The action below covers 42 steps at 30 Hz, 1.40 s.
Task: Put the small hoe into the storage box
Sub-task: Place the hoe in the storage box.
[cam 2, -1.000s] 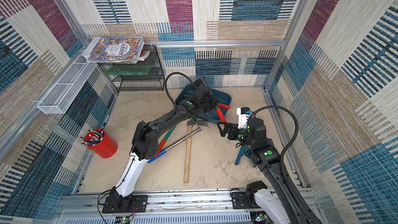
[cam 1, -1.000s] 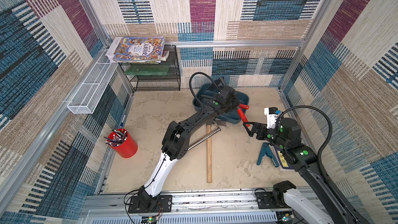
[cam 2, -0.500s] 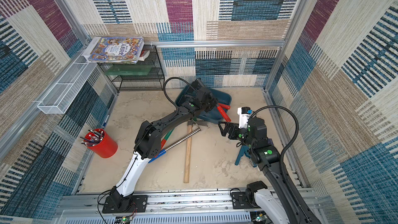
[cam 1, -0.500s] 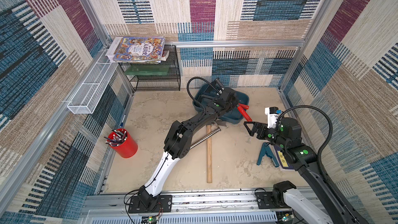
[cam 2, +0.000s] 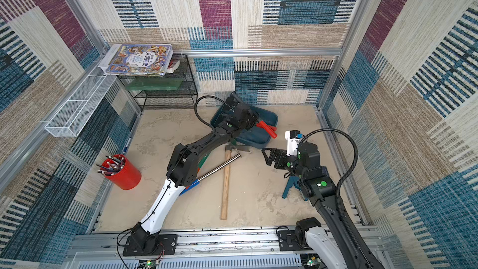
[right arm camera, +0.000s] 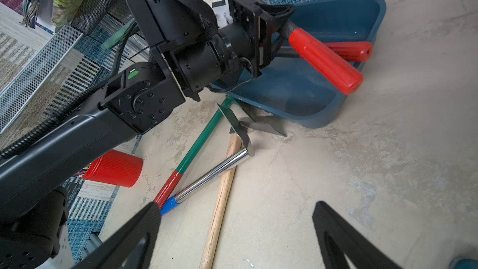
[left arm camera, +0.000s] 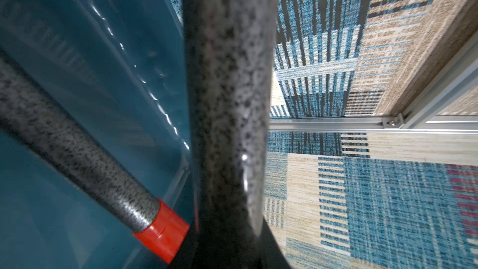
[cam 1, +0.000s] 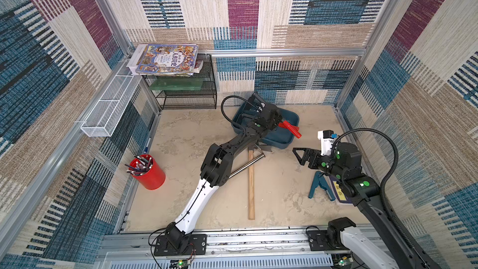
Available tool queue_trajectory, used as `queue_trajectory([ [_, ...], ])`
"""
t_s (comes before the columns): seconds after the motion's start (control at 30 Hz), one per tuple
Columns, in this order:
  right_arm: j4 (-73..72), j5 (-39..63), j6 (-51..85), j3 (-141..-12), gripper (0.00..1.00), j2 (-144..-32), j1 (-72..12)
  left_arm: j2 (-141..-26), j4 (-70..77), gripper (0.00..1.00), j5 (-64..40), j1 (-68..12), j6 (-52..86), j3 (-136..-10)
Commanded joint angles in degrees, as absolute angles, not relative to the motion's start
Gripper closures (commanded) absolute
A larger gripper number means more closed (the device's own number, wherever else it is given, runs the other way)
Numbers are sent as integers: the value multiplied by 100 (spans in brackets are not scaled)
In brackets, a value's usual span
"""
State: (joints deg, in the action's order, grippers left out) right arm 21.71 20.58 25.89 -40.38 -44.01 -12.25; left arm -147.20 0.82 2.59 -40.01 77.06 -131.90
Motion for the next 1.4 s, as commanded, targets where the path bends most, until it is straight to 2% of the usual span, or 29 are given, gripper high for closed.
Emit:
queue_trajectory([
  [0.0, 2004, 2105, 2610, -3977, 4, -4368, -1220, -14884, 844, 100, 188, -3964, 7932, -13398],
  [1.03, 2050, 2216, 2640, -3736, 4, -4203, -1200, -15818, 2037, 100, 678, -3822, 8790, -13852],
  [1.37, 1995, 2241, 2682, -3683, 4, -4192, -1193, -15847, 1592, 97, 816, -3804, 8798, -14093],
])
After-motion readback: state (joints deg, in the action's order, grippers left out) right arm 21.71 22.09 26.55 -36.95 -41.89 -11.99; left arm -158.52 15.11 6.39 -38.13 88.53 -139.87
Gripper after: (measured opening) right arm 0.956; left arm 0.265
